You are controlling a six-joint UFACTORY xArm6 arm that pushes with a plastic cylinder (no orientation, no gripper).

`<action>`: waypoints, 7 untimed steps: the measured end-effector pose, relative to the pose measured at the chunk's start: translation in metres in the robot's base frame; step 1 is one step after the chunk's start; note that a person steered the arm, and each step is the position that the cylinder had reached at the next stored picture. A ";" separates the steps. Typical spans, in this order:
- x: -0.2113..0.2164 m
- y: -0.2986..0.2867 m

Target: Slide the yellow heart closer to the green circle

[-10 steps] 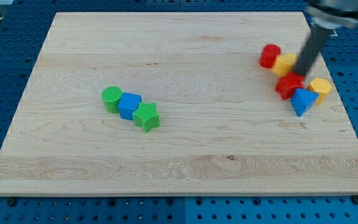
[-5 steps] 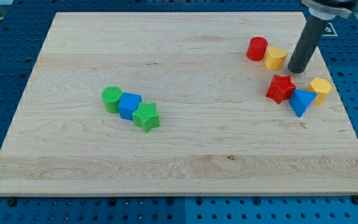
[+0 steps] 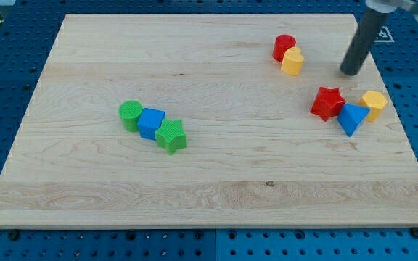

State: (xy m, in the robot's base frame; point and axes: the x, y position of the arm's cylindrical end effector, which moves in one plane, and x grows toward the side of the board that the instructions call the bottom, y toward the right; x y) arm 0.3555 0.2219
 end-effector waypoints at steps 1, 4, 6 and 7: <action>0.000 -0.086; -0.011 -0.059; -0.040 -0.179; -0.040 -0.241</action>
State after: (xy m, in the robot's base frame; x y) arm 0.3159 -0.0188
